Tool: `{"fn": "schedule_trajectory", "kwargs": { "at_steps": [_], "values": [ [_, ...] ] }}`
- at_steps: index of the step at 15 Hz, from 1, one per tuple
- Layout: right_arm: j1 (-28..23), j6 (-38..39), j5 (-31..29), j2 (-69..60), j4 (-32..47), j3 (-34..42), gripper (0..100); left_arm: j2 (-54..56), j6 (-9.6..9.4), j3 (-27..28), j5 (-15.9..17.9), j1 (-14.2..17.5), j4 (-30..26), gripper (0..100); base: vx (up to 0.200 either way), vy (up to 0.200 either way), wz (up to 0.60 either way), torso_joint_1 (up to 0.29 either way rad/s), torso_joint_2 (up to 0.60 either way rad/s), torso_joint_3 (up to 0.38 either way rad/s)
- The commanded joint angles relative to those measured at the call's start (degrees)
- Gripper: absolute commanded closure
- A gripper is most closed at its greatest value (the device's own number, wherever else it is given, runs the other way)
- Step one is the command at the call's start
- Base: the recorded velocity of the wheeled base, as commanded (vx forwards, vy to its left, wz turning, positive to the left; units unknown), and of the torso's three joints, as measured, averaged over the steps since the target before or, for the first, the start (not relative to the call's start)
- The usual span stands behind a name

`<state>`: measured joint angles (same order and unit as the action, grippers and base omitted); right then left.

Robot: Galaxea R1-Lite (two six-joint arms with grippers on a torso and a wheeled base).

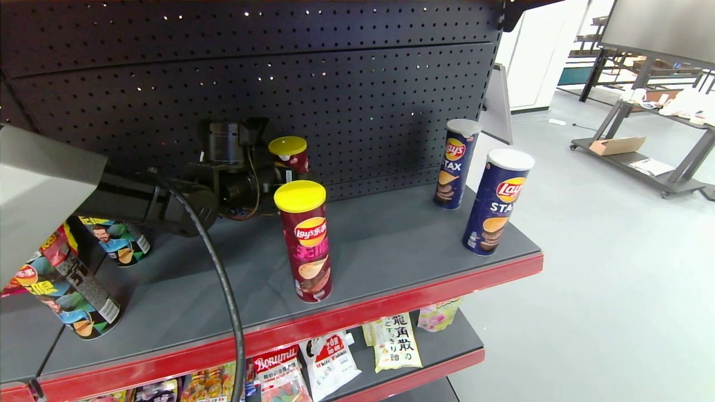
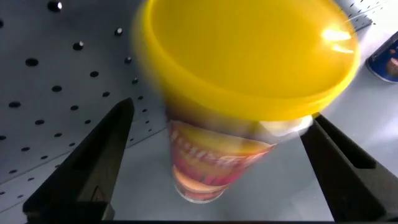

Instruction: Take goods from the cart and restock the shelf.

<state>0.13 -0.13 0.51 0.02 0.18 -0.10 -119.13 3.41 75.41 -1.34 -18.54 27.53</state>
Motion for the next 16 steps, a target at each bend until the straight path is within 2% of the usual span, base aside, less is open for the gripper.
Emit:
{"fn": "schedule_trajectory", "kwargs": {
  "at_steps": [1,4,8,11,12,14,15,16],
  "values": [
    [0.0,0.0,0.0,0.0,0.0,0.0,0,2.4,-0.07,-2.1,0.0,0.2,0.0,0,0.0,0.0,0.0,0.0,0.0,0.0],
    [0.0,0.0,0.0,0.0,0.0,0.0,0,5.7,-0.07,-7.6,0.1,2.1,-0.2,0,0.0,0.0,0.0,0.0,0.0,0.0],
    [0.0,0.0,0.0,0.0,0.0,0.0,0,11.8,-0.16,-14.5,0.9,3.0,-0.3,0,0.0,0.0,0.0,0.0,0.0,0.0],
    [0.0,0.0,0.0,0.0,0.0,0.0,0,19.3,-0.6,-23.4,2.8,3.9,-0.7,0,0.0,0.0,0.0,0.0,0.0,0.0],
    [0.0,0.0,0.0,0.0,0.0,0.0,0,25.4,-3.76,-29.4,3.8,5.1,-3.5,0,0.0,0.0,0.0,0.0,0.0,0.0],
    [0.0,0.0,0.0,0.0,0.0,0.0,0,37.2,-8.07,-37.2,8.1,8.2,-12.1,0,0.0,0.0,0.0,0.0,0.0,0.0],
    [0.0,0.0,0.0,0.0,0.0,0.0,0,38.8,-8.34,-37.9,8.9,8.7,-12.9,0,0.0,0.0,0.0,0.0,0.0,0.0],
    [0.0,0.0,0.0,0.0,0.0,0.0,0,50.4,-9.57,-42.2,14.0,12.0,-19.3,0,0.0,0.0,0.0,0.0,0.0,0.0]
  ]
}}
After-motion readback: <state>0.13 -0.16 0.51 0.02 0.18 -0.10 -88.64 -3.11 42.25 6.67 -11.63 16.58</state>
